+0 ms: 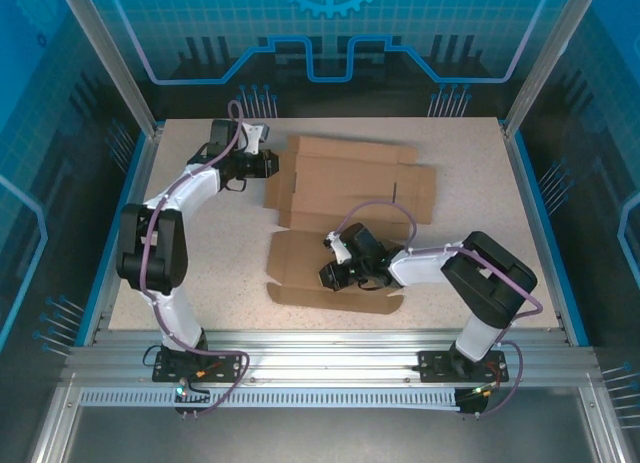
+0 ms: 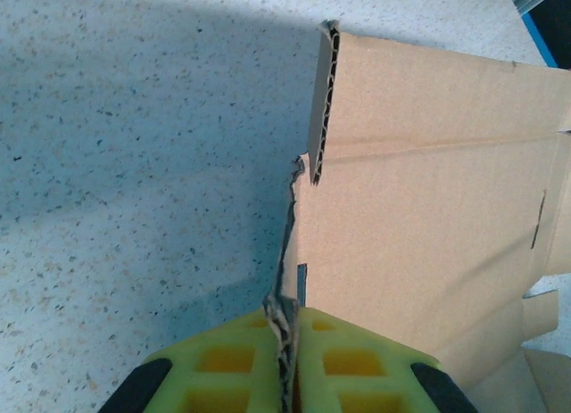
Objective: Fold the paper box
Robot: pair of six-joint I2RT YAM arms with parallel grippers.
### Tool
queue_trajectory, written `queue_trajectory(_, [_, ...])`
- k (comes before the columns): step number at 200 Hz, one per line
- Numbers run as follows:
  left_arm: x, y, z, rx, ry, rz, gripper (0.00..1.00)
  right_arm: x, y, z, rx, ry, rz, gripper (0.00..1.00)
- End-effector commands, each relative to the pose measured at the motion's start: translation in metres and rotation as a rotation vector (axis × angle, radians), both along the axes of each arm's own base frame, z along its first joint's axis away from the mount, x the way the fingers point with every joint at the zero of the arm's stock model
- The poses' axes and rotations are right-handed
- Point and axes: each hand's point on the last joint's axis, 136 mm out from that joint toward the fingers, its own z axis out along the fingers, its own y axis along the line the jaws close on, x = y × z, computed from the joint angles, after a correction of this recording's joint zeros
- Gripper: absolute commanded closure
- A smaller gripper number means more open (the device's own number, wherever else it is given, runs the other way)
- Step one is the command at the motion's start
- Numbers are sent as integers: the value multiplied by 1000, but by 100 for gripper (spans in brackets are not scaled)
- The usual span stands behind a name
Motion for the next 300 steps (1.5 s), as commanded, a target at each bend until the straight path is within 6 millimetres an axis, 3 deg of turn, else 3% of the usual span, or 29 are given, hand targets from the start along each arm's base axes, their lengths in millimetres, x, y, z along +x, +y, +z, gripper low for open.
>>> queue_trajectory(1, [3, -6, 26, 7, -122, -22, 90, -5, 6, -5, -21, 26, 33, 85])
queue_trajectory(76, [-4, -21, 23, 6, -181, -38, 90, 2, 0, -31, -102, 82, -40, 85])
queue_trajectory(113, [-12, -19, 8, 65, -177, -58, 90, 2, -9, -33, -117, 79, -75, 85])
queue_trajectory(151, [-21, -23, 10, 33, -192, -79, 90, 1, -11, -34, -123, 82, -81, 85])
queue_trajectory(195, [-41, -24, 9, 4, -195, -79, 90, 7, -15, -35, -137, 83, -126, 87])
queue_trajectory(300, [-92, -25, -30, 53, -137, -59, 90, 9, -20, -39, -143, 95, -160, 87])
